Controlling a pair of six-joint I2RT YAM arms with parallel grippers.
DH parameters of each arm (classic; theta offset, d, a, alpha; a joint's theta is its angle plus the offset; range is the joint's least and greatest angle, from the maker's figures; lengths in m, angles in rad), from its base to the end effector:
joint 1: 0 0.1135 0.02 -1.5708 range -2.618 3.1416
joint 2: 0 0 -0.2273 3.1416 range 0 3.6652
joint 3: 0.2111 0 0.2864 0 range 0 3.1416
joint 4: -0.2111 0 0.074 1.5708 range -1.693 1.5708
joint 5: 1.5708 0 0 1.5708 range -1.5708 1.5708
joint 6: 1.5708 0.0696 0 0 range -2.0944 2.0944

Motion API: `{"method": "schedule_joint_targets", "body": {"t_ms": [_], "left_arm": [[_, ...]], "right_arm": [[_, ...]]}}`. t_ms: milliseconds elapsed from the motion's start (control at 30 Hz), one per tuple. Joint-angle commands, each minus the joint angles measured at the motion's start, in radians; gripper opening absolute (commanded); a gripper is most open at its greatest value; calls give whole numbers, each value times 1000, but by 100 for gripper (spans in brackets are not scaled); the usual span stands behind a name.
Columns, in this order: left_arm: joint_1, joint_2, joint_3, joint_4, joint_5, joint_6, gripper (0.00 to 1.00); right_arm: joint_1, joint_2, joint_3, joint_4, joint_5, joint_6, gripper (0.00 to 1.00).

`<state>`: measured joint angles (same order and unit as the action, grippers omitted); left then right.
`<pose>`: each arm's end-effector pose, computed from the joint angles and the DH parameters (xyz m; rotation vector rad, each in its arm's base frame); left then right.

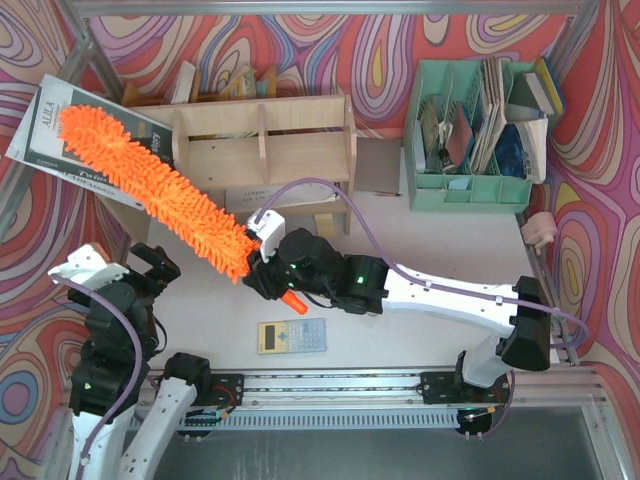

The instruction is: Dust the bookshelf with a duster

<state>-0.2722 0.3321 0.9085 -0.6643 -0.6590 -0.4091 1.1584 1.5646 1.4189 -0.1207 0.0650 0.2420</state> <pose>0.1422 0.0046 0.3792 -0.5961 1.5282 0.0256 0.1816 0.4038 0.3217 -0.8139 1.7589 0.9052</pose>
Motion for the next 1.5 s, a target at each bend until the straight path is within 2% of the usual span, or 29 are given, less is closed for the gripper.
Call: {"method": "schedule_joint_targets", "body": {"t_ms": [0, 300, 533, 700, 767, 867, 1000, 1133, 1233, 1467], "left_arm": [[5, 1, -12, -3, -1, -7, 99], [5, -6, -11, -7, -19, -14, 98], [6, 14, -2, -26, -56, -41, 99], [5, 0, -6, -20, -67, -55, 99], [5, -21, -11, -21, -67, -73, 98], [5, -51, 18, -69, -14, -158, 99], [5, -95, 80, -130, 130, -286, 99], [5, -84, 146, -140, 301, -337, 99], [6, -67, 173, -133, 355, -374, 98], [5, -46, 79, -13, 426, -533, 99]], "right_arm": [[-30, -4, -9, 75, 48, 4, 0], [-49, -63, -51, 65, 115, -32, 0], [-51, -280, -222, 113, 119, -252, 0], [-51, -453, -348, 105, 18, -410, 0], [-51, -490, -385, 99, 30, -437, 0], [-52, -503, -396, 47, 42, -463, 0], [-50, -522, -409, 11, 47, -491, 0], [-50, -549, -427, -14, 53, -514, 0], [-51, -557, -431, -45, 29, -520, 0], [-50, -583, -471, -73, -52, -492, 0]]}}
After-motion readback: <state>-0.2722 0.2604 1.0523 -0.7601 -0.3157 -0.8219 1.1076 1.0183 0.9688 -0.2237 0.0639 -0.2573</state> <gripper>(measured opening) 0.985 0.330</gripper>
